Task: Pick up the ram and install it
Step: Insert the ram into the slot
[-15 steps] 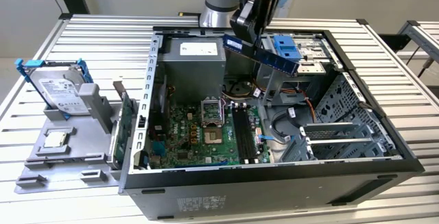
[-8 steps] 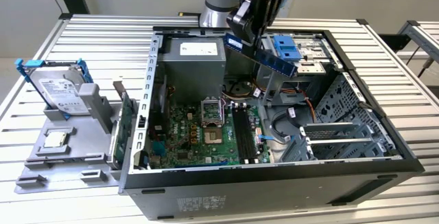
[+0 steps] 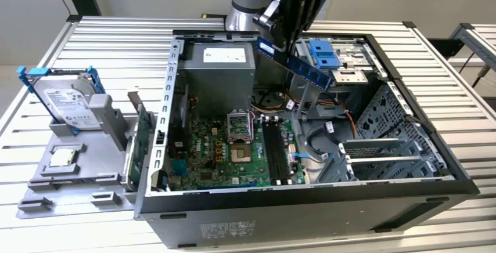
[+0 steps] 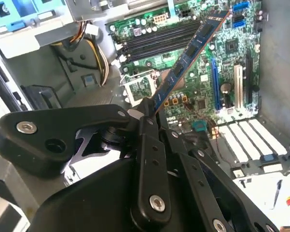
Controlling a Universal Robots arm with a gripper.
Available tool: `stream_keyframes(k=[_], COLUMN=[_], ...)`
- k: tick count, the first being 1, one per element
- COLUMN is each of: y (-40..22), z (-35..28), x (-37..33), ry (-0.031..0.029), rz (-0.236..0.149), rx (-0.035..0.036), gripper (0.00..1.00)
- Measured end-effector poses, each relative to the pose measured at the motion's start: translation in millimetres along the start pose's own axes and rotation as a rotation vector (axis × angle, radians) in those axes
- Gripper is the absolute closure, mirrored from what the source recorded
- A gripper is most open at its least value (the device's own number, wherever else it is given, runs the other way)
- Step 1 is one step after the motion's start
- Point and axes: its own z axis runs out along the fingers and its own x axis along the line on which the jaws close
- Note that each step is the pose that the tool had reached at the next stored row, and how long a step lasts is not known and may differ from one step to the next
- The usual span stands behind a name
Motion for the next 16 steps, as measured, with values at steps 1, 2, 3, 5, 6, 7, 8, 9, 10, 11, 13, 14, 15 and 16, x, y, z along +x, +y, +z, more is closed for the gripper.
stream_keyframes(k=[1, 2, 3, 5, 6, 7, 8, 9, 10, 11, 13, 14, 15, 16], y=[0.0, 0.0, 0.0, 0.0, 0.0, 0.0, 0.0, 0.0, 0.0, 0.0, 0.0, 0.0, 0.0, 0.0], z=[0.0, 0.0, 0.0, 0.0, 0.1, 0.1, 0.1, 0.1, 0.1, 0.1, 0.1, 0.1, 0.1, 0.2], x=[0.0, 0.0, 0.0, 0.0, 0.0, 0.0, 0.0, 0.0, 0.0, 0.0, 0.0, 0.0, 0.0, 0.0], ry=[-0.0002, -0.0004, -0.0006, -0.0010, -0.0014, -0.0016, -0.0017, -0.0020, -0.0021, -0.0022, -0.0025, -0.0026, -0.0028, -0.0030], rz=[0.011, 0.023, 0.034, 0.057, 0.066, 0.076, 0.086, 0.095, 0.104, 0.113, 0.129, 0.135, 0.141, 0.147], rx=[0.0003, 0.0007, 0.0010, 0.0016, 0.0018, 0.0021, 0.0023, 0.0026, 0.0028, 0.0032, 0.0036, 0.0038, 0.0039, 0.0040], gripper=[1.00, 1.00, 1.00, 1.00, 1.00, 1.00, 1.00, 1.00, 1.00, 1.00, 1.00, 1.00, 1.00, 1.00])
